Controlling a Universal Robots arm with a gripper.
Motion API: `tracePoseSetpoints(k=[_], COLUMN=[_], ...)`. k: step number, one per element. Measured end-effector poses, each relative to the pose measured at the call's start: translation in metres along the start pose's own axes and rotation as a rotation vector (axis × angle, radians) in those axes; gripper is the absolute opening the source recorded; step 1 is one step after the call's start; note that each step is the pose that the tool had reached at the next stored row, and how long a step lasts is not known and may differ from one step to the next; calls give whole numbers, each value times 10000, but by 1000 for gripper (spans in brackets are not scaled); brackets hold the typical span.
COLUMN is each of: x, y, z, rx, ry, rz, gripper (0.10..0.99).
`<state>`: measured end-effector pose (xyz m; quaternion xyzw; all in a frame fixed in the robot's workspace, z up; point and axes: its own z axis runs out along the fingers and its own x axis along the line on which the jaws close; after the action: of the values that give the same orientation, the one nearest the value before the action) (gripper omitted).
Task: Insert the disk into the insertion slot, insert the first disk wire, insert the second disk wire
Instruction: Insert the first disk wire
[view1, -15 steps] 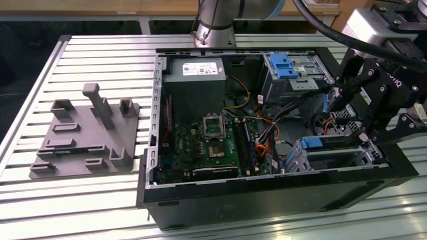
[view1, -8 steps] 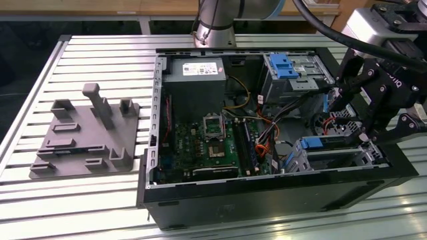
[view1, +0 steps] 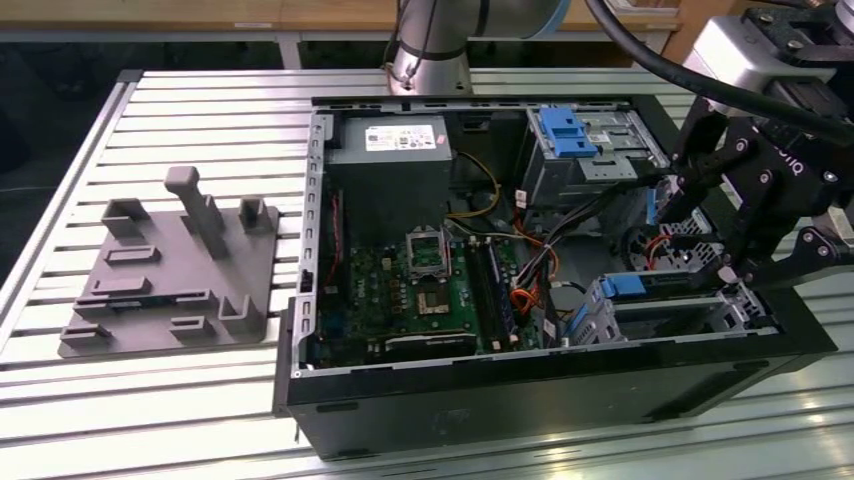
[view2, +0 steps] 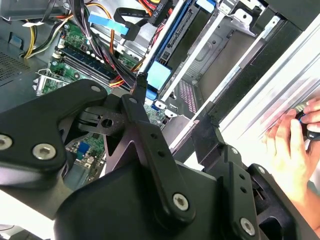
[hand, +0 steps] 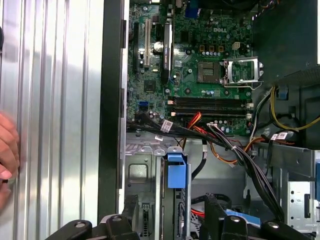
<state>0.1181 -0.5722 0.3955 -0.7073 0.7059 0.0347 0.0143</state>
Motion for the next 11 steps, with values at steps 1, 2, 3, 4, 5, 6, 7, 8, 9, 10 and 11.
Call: tracePoseSetpoints(k=[1,2,3,4,5,6,7,8,9,10,11], x=[0,0,-2,-5,-12,-22,-34,-50,-68,-87,-113], y=[0,-1,-9,-27,-51,-71,-89,-105,-121,-139,-157], z=[0,0,1,2,4,6,8,11,14,16,19], rx=[0,0,-2,-7,-11,-14,-17,-18,-18,-18,-20], ry=[0,-1,-1,0,0,3,5,6,8,11,14], rz=[0,1,0,1,1,1,1,1,2,1,2], gripper=[635,635,635,635,635,635,635,635,635,635,635])
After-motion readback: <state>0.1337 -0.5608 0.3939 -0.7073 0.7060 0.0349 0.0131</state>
